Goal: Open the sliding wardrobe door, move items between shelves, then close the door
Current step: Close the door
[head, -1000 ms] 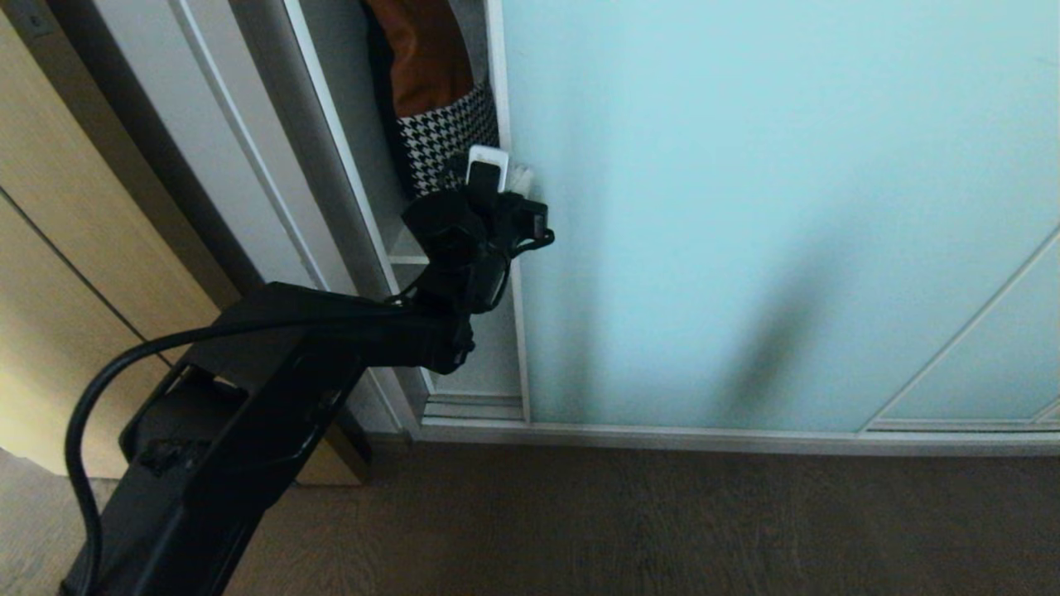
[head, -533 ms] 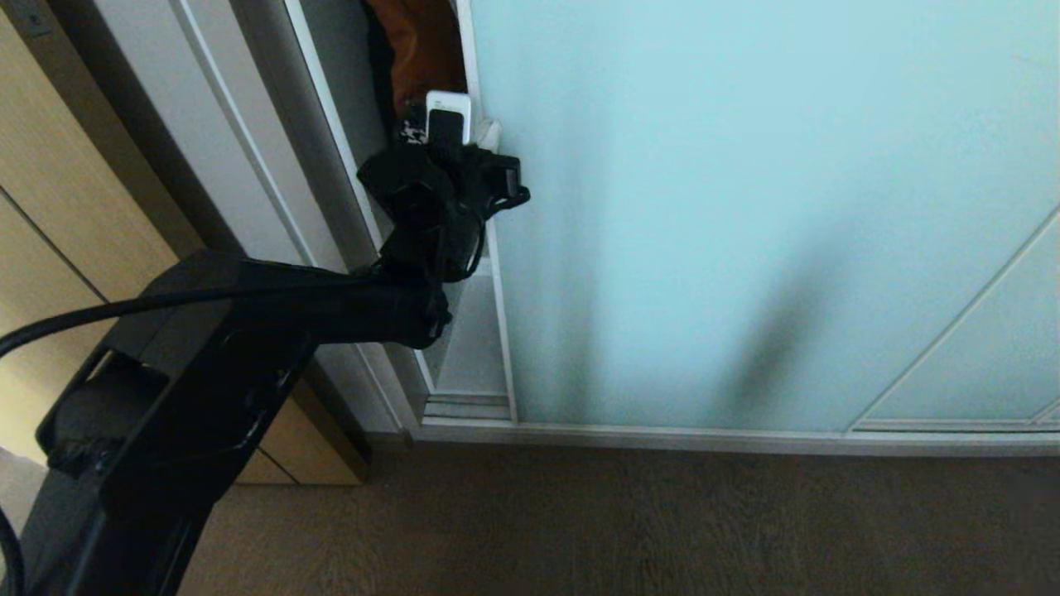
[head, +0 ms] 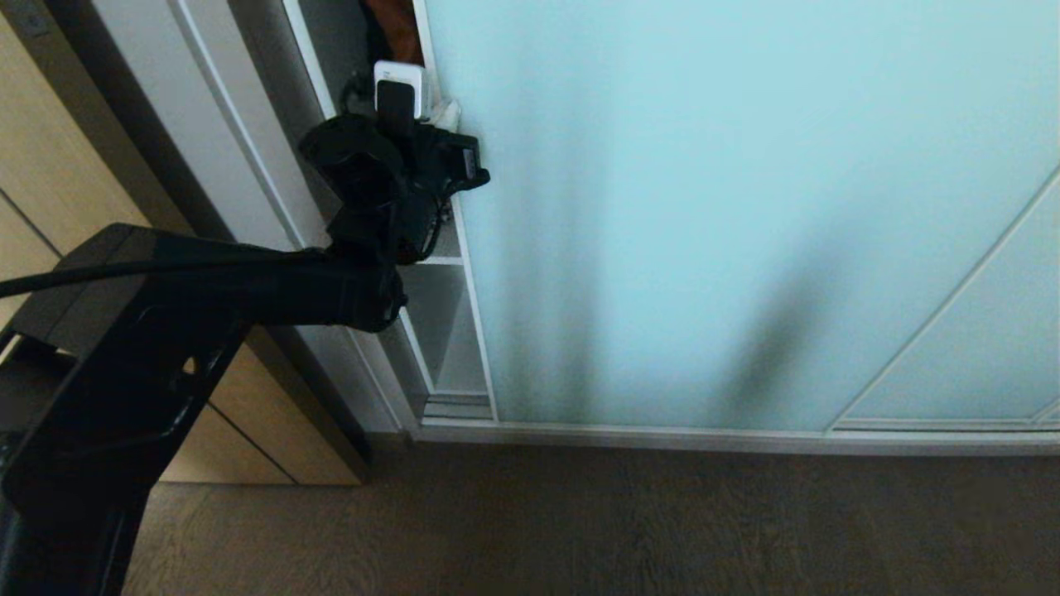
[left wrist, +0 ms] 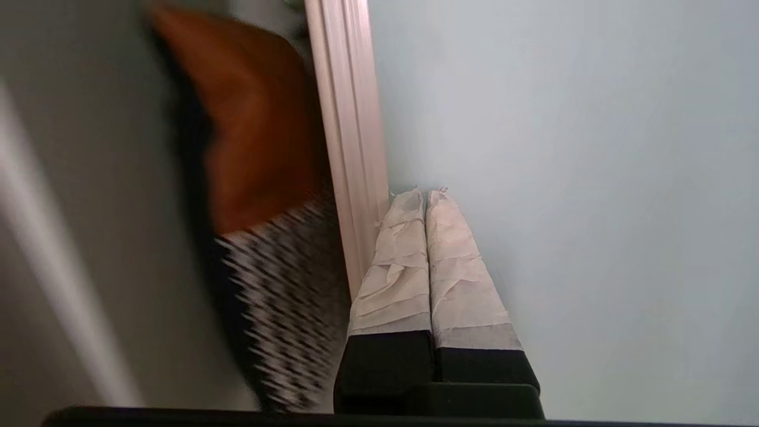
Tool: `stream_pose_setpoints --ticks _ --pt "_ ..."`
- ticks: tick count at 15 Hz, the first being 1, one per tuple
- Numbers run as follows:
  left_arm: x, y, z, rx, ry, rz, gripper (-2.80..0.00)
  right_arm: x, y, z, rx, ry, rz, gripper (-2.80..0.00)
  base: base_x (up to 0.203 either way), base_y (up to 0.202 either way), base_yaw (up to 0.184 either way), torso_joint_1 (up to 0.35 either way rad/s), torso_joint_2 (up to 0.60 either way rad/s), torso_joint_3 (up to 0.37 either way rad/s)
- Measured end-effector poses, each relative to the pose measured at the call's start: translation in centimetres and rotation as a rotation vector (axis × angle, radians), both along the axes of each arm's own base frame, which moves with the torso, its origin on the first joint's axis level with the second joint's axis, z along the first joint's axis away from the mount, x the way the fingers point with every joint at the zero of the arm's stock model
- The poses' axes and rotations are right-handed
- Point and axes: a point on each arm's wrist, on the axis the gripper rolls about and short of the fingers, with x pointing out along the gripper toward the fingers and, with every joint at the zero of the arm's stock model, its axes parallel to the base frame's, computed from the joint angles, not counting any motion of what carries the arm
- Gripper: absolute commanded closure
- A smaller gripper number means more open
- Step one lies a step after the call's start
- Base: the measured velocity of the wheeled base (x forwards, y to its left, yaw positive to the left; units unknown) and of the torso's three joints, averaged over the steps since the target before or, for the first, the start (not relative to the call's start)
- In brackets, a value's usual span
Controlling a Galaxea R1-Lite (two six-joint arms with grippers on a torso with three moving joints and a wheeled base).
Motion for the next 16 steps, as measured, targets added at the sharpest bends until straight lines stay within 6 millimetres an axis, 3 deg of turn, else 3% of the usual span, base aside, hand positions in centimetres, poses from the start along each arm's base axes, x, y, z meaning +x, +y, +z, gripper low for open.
stream_pose_setpoints --ticks 5,9,13,16 --pt "-1.6 1.9 1.4 -0.007 0.011 0.037 0.0 0.0 0.0 0.0 0.0 0.0 -0.001 0.0 0.0 0.0 0.0 0.0 0.0 0.0" --pt "-4.5 3.1 3.6 -0.01 0.004 0.035 0.0 0.0 0.0 0.0 0.0 0.0 0.0 0.0 0.0 0.0 0.0 0.0 0.0 0.0" --pt "-9.3 3.8 7.3 -0.015 0.022 0.014 0.0 0.0 0.0 0.0 0.0 0.0 0.0 0.0 0.0 0.0 0.0 0.0 0.0 0.0" --pt "-14.7 5.4 10.1 -0.014 0.151 0.024 0.0 0.0 0.0 0.0 0.0 0.0 0.0 0.0 0.0 0.0 0.0 0.0 0.0 0.0"
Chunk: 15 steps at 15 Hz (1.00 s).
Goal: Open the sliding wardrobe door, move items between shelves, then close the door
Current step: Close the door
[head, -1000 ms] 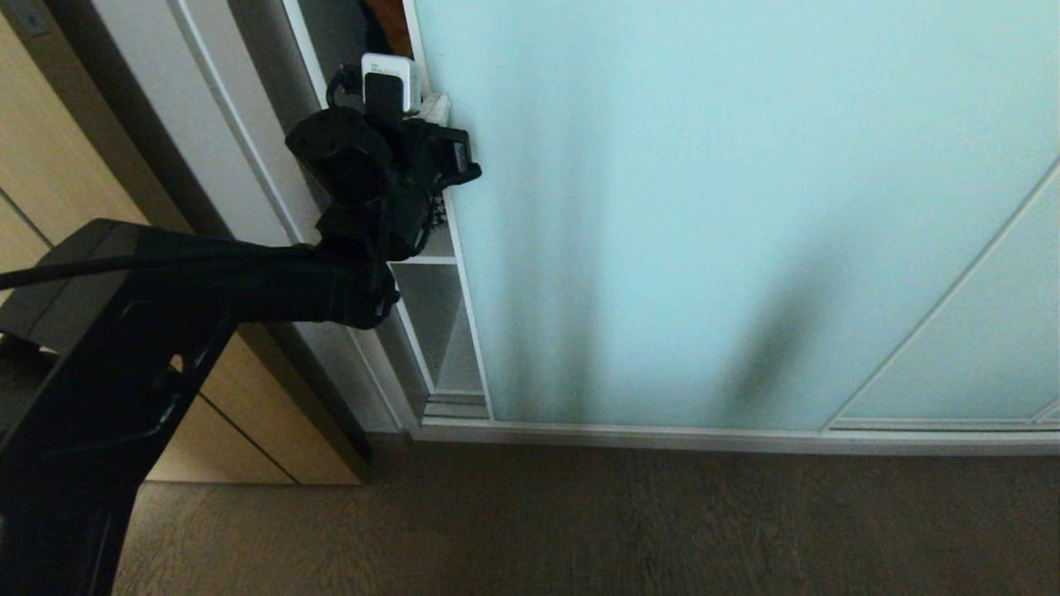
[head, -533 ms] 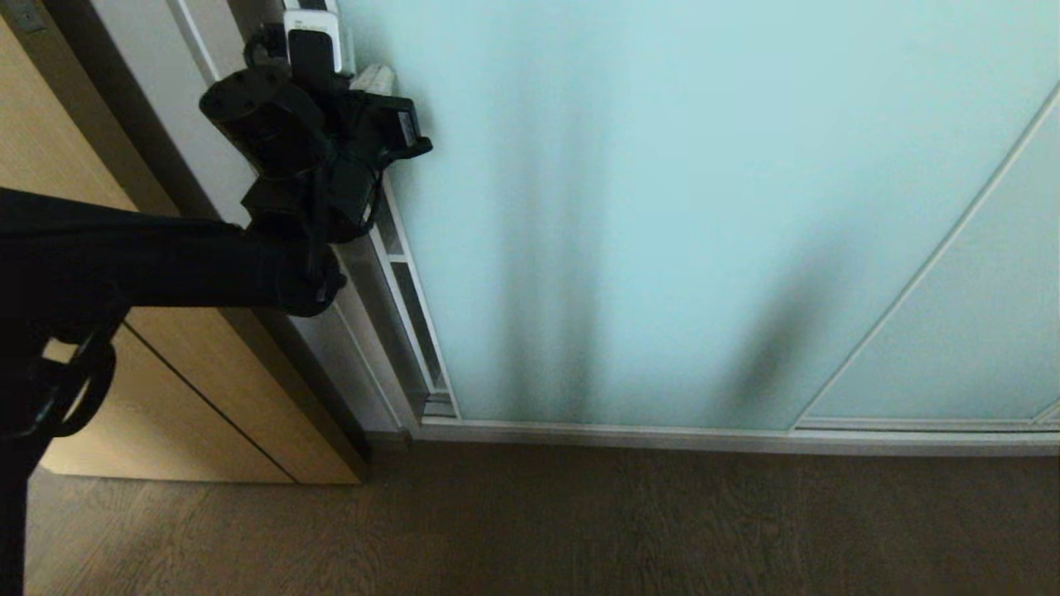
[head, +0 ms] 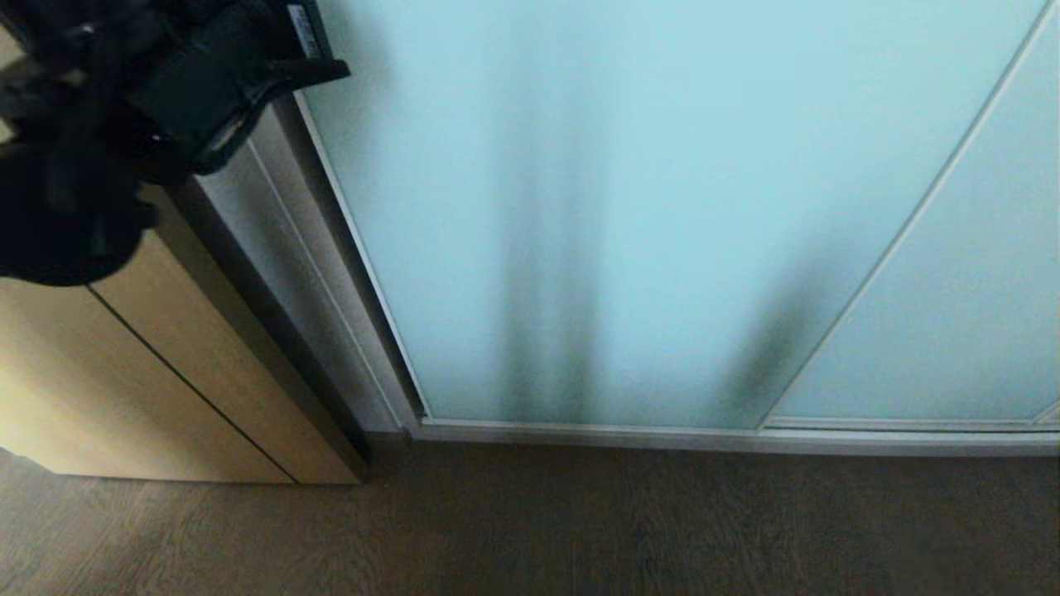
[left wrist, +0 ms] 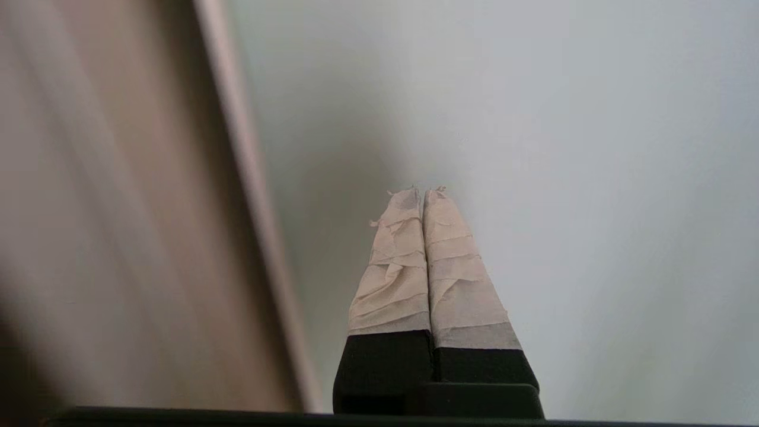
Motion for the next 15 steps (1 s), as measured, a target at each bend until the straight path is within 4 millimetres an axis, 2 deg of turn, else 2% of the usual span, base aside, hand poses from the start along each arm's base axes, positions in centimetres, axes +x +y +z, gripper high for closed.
stream_pose_setpoints --ticks 2,4,7,11,15 --pt "-3.5 1.6 0.4 -0.023 0.103 0.071 0.0 0.0 0.0 0.0 0.0 0.0 0.0 0.0 0.0 0.0 0.0 0.0 0.0 0.0" --pt "-7.1 3.8 -0.7 -0.036 0.174 0.159 0.0 0.0 0.0 0.0 0.0 0.0 0.0 0.0 0.0 0.0 0.0 0.0 0.0 0.0" --pt "-13.2 5.9 -1.9 -0.066 0.167 0.229 0.0 0.0 0.0 0.0 0.0 0.0 0.0 0.0 0.0 0.0 0.0 0.0 0.0 0.0" --pt "-20.7 7.6 -7.7 -0.087 0.205 0.311 0.0 0.0 0.0 0.0 0.0 0.0 0.0 0.0 0.0 0.0 0.0 0.0 0.0 0.0" --pt "-26.9 8.5 -15.1 -0.11 0.23 0.322 0.0 0.0 0.0 0.0 0.0 0.0 0.0 0.0 0.0 0.0 0.0 0.0 0.0 0.0"
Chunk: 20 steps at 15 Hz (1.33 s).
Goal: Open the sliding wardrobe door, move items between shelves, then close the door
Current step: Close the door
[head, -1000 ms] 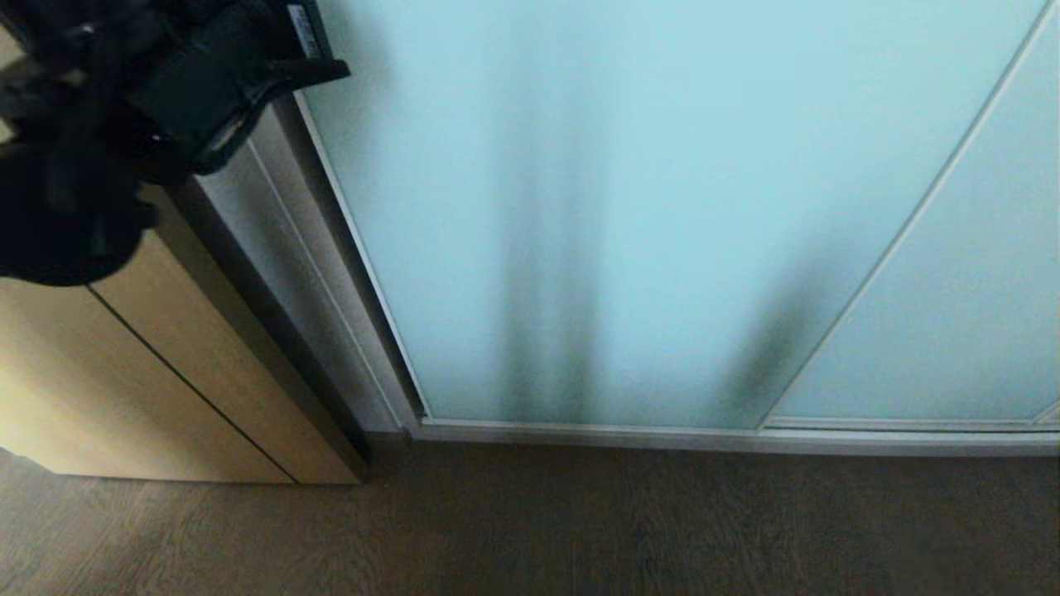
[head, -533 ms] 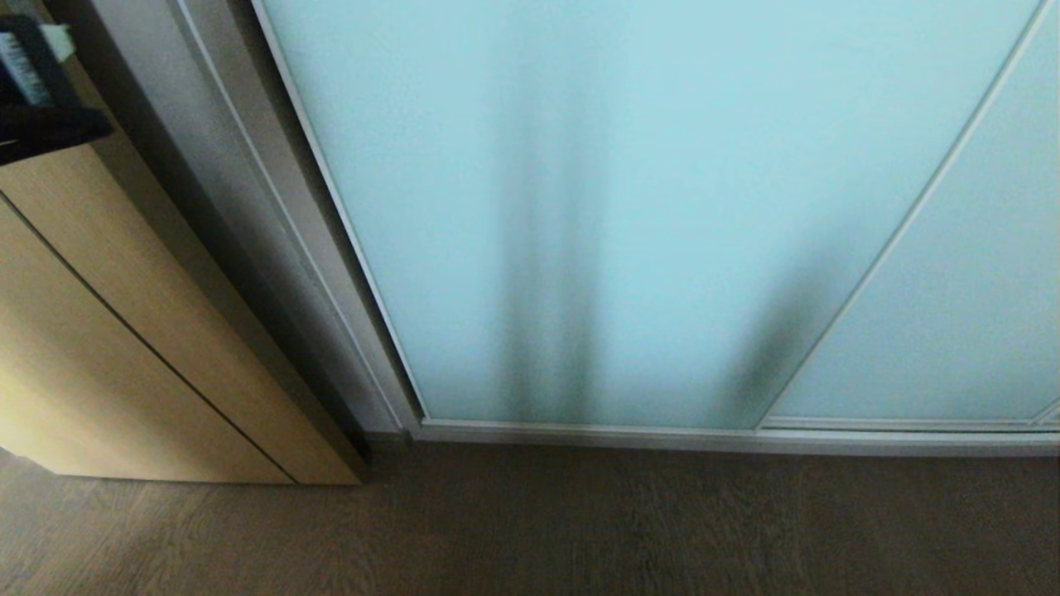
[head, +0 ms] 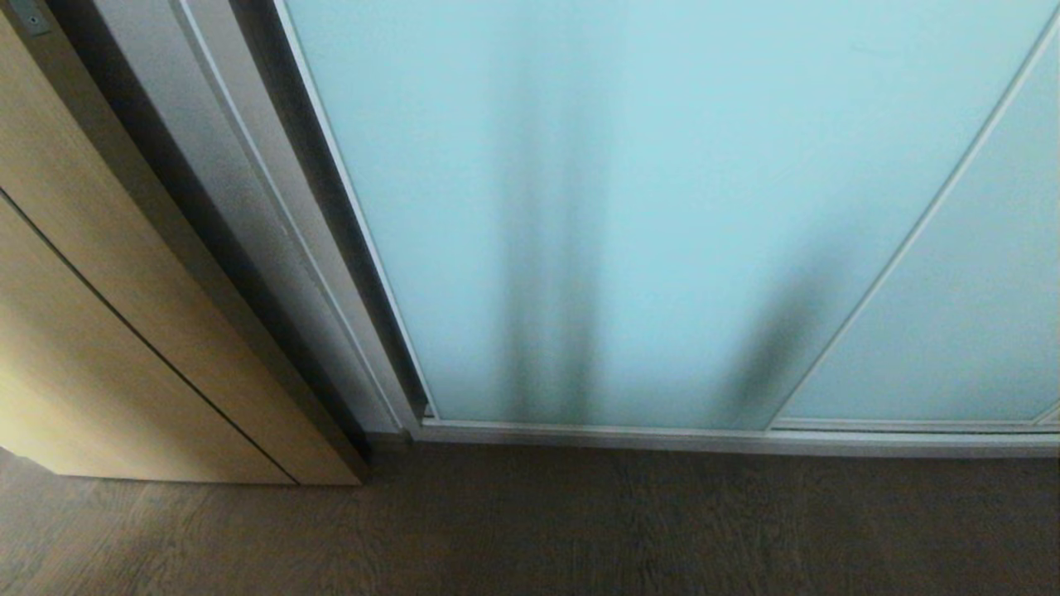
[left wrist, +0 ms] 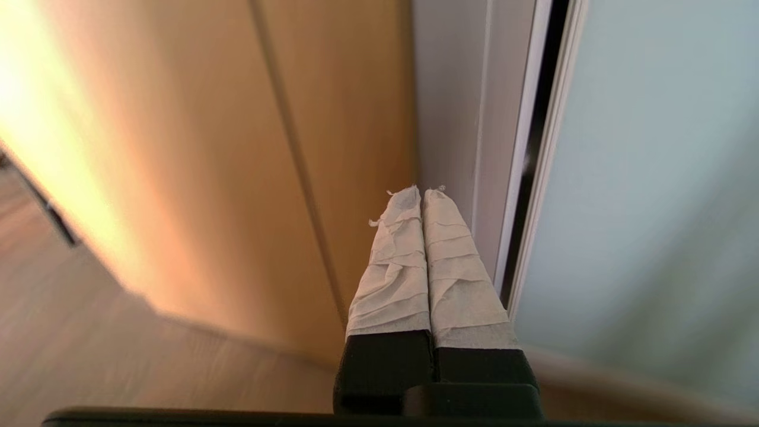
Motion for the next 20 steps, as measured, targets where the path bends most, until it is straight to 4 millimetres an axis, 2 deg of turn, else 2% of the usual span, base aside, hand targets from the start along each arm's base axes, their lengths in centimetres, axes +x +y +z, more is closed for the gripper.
stream_pose_setpoints --ticks 2,4,8,13,16,20 --pt "-2.0 0.2 -3.7 -0.002 0.015 0.005 0.0 0.0 0.0 0.0 0.0 0.0 0.0 0.0 0.0 0.0 0.0 0.0 0.0 0.0" --pt "-3.1 0.5 -5.2 -0.023 -0.009 0.045 0.0 0.0 0.0 0.0 0.001 0.0 0.0 0.0 0.0 0.0 0.0 0.0 0.0 0.0" --pt "-4.5 0.8 -4.1 -0.046 0.02 0.121 0.0 0.0 0.0 0.0 0.001 0.0 0.0 0.0 0.0 0.0 0.0 0.0 0.0 0.0" --pt "-5.0 0.9 -4.5 -0.115 0.04 0.303 0.0 0.0 0.0 0.0 0.0 0.0 0.0 0.0 0.0 0.0 0.0 0.0 0.0 0.0" --pt "-4.7 0.6 -6.0 -0.084 0.075 0.201 0.0 0.0 0.0 0.0 0.0 0.0 0.0 0.0 0.0 0.0 0.0 0.0 0.0 0.0" --pt "-4.6 0.1 -11.2 -0.012 0.167 -0.011 0.0 0.0 0.0 0.0 0.0 0.0 0.0 0.0 0.0 0.0 0.0 0.0 0.0 0.0"
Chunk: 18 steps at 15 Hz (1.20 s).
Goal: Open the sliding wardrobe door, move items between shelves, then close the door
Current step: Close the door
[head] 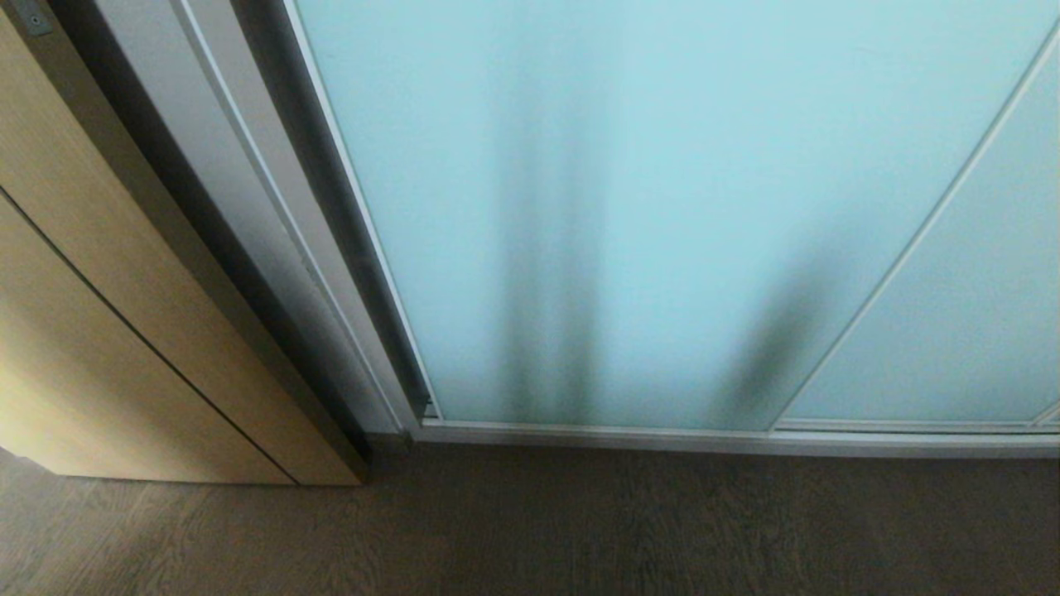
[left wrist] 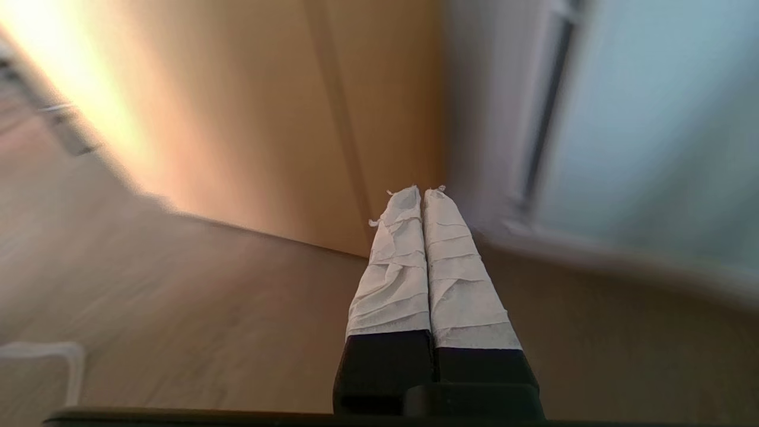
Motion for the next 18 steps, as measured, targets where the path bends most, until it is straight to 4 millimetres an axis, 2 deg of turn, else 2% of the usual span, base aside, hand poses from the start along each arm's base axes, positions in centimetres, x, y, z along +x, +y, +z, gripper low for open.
stream_pose_setpoints --ticks 2,4,9,18 --pt "-0.3 -0.3 -2.1 0.03 0.02 -0.139 0.0 0.0 0.0 0.0 0.0 0.0 0.0 0.0 0.0 0.0 0.0 0.0 0.0 0.0" --pt "-0.4 -0.7 -4.0 0.031 0.11 -0.29 0.0 0.0 0.0 0.0 0.0 0.0 0.0 0.0 0.0 0.0 0.0 0.0 0.0 0.0" --pt "-0.6 -0.8 -4.4 -0.006 0.102 -0.319 0.0 0.0 0.0 0.0 0.0 0.0 0.0 0.0 0.0 0.0 0.0 0.0 0.0 0.0" --pt "-0.5 -0.8 -4.5 0.032 0.088 -0.322 0.0 0.0 0.0 0.0 0.0 0.0 0.0 0.0 0.0 0.0 0.0 0.0 0.0 0.0"
